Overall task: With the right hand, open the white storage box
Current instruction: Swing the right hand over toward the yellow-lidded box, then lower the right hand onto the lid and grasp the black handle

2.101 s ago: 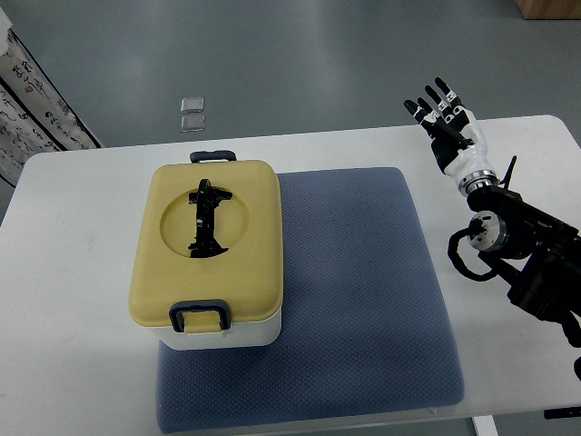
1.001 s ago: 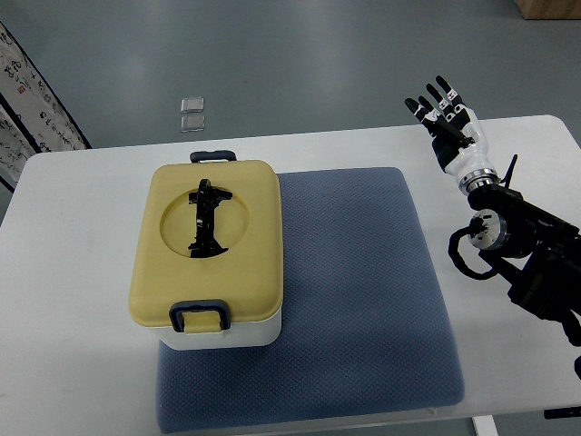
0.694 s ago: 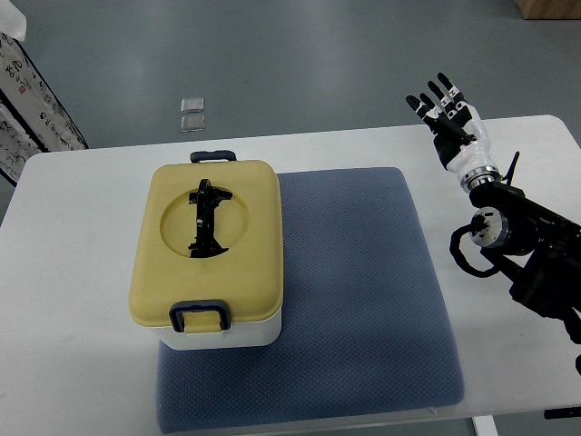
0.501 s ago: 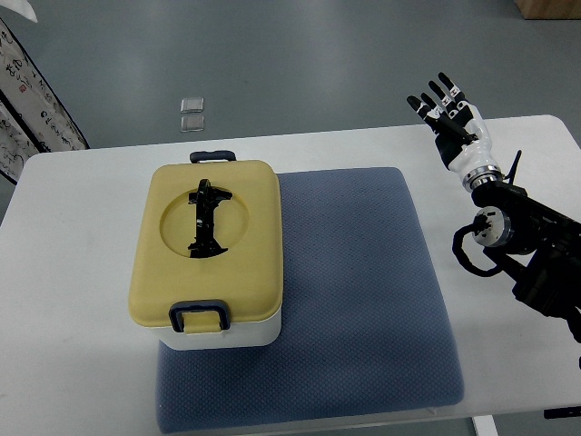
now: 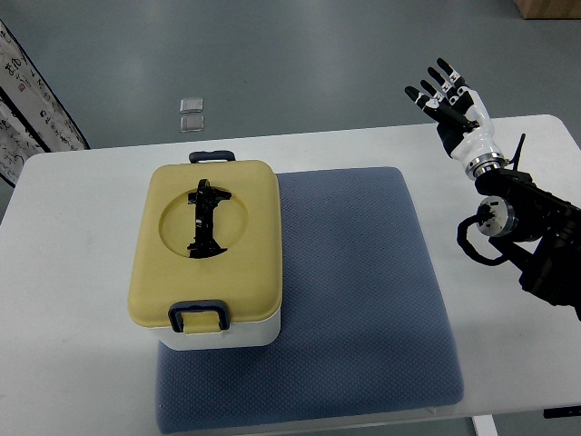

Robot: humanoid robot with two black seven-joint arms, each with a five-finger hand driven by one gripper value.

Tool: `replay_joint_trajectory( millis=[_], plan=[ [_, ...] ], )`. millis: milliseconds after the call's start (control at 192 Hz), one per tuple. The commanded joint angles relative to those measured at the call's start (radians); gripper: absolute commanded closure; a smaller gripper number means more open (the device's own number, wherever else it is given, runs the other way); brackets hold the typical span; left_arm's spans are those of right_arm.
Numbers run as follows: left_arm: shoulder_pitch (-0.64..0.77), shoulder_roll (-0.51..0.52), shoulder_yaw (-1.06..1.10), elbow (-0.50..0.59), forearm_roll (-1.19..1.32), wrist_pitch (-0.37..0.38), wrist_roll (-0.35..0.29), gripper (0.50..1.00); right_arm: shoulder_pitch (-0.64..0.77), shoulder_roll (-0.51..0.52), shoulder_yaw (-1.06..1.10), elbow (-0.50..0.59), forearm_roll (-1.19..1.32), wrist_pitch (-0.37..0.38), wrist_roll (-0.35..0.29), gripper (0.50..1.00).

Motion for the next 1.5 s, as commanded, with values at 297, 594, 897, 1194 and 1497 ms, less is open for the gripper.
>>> replay_joint_trajectory(
  millis=[297, 594, 897, 1194, 1497],
  plan=[
    [0.0, 0.0, 0.001, -0.001, 0.0, 0.0, 0.0, 0.5, 0.162, -0.094, -0.048, 0.018, -0.468, 0.076, 0.006, 0.57],
    [0.0, 0.0, 0.0, -0.001, 0.0, 0.0, 0.0, 0.5, 0.421, -0.162, -0.278, 0.167, -0.795, 0.114, 0.045, 0.572],
    [0.0, 0.0, 0.001, -0.001, 0.0, 0.0, 0.0, 0.5, 0.689, -0.077, -0.533, 0.253, -1.084, 0.116, 0.056, 0.574],
    [0.0, 0.0, 0.0, 0.001, 0.0, 0.0, 0.0, 0.5, 0.869, 0.065, -0.671, 0.303, -1.206, 0.136, 0.056, 0.576],
    [0.0, 0.0, 0.001, 0.001, 0.0, 0.0, 0.0, 0.5, 0.893, 0.131, -0.711, 0.319, -1.323, 0.202, 0.056, 0.587]
  ],
)
